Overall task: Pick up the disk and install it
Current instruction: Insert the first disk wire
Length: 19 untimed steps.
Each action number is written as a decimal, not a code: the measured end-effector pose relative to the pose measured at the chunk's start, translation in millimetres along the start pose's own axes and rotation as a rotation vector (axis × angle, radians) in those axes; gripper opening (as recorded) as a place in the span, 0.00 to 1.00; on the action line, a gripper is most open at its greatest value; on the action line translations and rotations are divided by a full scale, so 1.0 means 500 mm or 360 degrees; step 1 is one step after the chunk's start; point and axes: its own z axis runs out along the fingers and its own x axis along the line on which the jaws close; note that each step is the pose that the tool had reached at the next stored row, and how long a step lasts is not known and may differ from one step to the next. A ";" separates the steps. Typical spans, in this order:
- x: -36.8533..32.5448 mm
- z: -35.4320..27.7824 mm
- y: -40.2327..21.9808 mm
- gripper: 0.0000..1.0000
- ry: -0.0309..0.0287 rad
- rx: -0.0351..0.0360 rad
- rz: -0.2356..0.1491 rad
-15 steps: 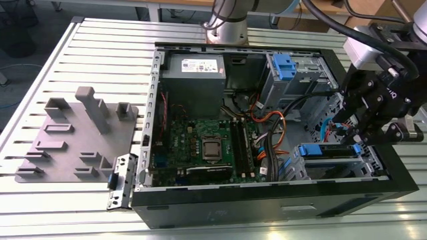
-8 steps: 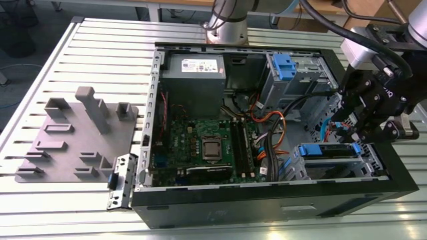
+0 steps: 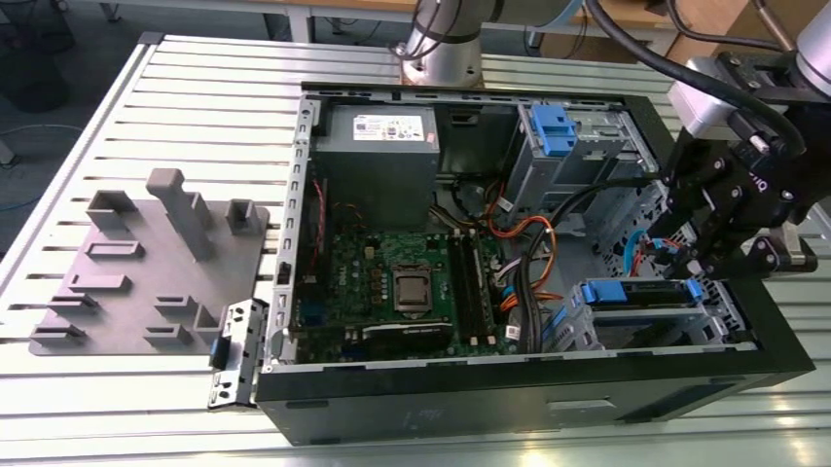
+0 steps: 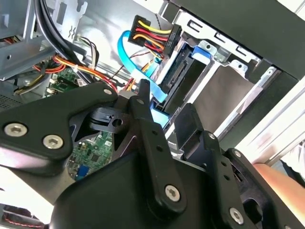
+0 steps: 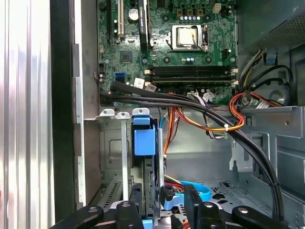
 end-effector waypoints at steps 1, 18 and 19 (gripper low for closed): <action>0.000 0.003 -0.001 0.48 0.00001 0.0000 0.0000; 0.000 0.014 -0.002 0.46 0.00016 -0.0001 0.0000; 0.000 0.014 -0.002 0.40 0.00016 -0.0001 0.0000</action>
